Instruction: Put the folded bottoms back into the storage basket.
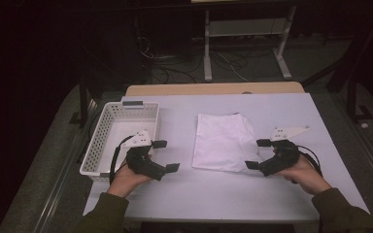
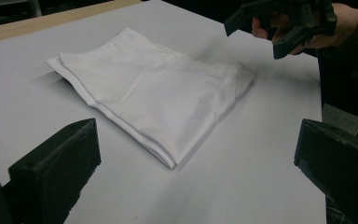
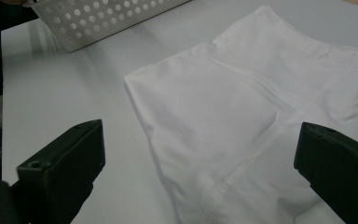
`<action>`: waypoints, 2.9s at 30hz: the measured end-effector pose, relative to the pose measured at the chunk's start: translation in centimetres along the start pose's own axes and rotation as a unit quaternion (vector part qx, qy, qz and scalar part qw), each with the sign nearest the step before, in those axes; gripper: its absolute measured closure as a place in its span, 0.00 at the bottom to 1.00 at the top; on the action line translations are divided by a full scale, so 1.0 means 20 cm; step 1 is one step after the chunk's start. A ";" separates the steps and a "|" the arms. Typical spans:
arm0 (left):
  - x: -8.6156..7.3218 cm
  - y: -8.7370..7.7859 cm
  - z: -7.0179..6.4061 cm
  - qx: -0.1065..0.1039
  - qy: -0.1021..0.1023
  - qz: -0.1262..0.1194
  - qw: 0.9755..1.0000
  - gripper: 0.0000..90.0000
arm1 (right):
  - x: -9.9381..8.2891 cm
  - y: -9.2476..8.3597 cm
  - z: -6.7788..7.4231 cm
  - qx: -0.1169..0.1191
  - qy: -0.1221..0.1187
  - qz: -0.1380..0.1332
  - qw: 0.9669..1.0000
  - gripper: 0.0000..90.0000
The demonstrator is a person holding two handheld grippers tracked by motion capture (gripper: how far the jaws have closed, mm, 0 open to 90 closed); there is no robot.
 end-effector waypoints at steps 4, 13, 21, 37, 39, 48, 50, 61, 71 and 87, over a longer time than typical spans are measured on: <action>0.00 0.00 0.00 0.000 -0.001 0.000 1.000 0.00 | 0.01 0.01 0.00 -0.001 -0.004 0.002 1.000 0.03; 0.00 0.00 0.00 0.001 0.000 0.000 1.000 0.00 | 0.03 0.03 0.00 0.005 -0.008 0.005 1.000 0.07; 0.00 0.00 0.00 0.001 -0.002 -0.002 1.000 0.00 | 0.04 0.05 -0.02 0.015 -0.004 0.011 1.000 0.17; 0.00 0.00 0.00 0.003 -0.006 -0.004 1.000 0.00 | 0.06 0.10 -0.03 0.032 -0.010 0.026 0.999 0.34; 0.00 0.00 0.00 0.004 -0.006 -0.002 1.000 0.00 | 0.05 0.11 -0.03 0.035 -0.012 0.030 0.999 0.36; 0.00 0.00 0.00 0.003 -0.007 -0.002 1.000 0.00 | 0.04 0.13 -0.02 0.042 -0.023 0.035 0.998 0.48; 0.00 0.00 0.00 0.002 -0.006 -0.002 1.000 0.00 | 0.03 0.14 -0.01 0.043 -0.024 0.044 0.998 0.52; 0.00 0.00 0.00 -0.002 -0.005 -0.003 1.000 0.00 | -0.03 0.20 0.01 0.050 -0.043 0.077 0.995 0.60; 0.00 0.00 0.00 -0.002 -0.004 -0.003 1.000 0.00 | -0.06 0.24 0.03 0.052 -0.051 0.100 0.992 0.62; 0.00 0.00 0.00 -0.002 -0.005 -0.002 1.000 0.00 | -0.12 0.30 0.06 0.011 -0.114 0.127 0.985 0.64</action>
Point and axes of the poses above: each handheld gripper's, and its own axes: y roughly forward along the jaws, x roughly out of its top, z roughly to its left, the point moved 6 cm from there along y, roughly forward along the jaws, and after that the axes turned 5 degrees about z, right-handed, at the moved point
